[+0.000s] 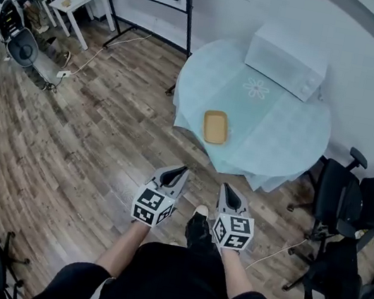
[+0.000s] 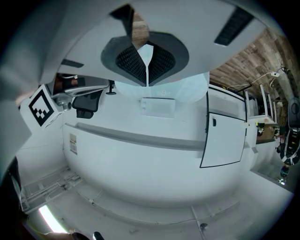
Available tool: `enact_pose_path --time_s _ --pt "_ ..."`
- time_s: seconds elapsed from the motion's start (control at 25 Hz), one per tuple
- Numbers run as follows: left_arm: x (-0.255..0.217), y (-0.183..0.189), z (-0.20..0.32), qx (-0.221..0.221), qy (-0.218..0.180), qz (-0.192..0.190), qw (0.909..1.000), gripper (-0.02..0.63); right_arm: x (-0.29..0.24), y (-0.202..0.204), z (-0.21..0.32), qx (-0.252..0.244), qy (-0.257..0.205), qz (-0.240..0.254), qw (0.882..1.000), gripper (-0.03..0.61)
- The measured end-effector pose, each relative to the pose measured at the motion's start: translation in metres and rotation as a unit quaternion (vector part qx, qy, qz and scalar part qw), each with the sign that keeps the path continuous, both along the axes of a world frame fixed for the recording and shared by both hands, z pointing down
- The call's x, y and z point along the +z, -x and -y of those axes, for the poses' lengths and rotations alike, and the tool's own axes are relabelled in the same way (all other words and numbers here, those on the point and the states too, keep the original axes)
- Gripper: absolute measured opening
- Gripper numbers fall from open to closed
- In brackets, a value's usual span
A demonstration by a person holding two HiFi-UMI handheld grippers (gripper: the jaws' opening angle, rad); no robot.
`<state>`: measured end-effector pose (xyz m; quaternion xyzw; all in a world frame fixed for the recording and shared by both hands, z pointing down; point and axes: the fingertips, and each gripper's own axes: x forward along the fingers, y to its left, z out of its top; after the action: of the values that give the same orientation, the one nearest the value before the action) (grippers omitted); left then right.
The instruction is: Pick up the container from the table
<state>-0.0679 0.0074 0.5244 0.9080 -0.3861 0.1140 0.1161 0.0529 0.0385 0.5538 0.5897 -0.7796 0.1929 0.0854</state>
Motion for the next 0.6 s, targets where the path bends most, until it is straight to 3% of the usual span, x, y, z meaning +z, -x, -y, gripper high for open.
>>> enact_pose_path --time_s 0.6 --pt "-0.005 -0.044 0.129 -0.039 0.007 0.002 0.9992 0.026 -0.010 -0.042 0.144 -0.042 -0.006 -0.004 0.999 0.026"
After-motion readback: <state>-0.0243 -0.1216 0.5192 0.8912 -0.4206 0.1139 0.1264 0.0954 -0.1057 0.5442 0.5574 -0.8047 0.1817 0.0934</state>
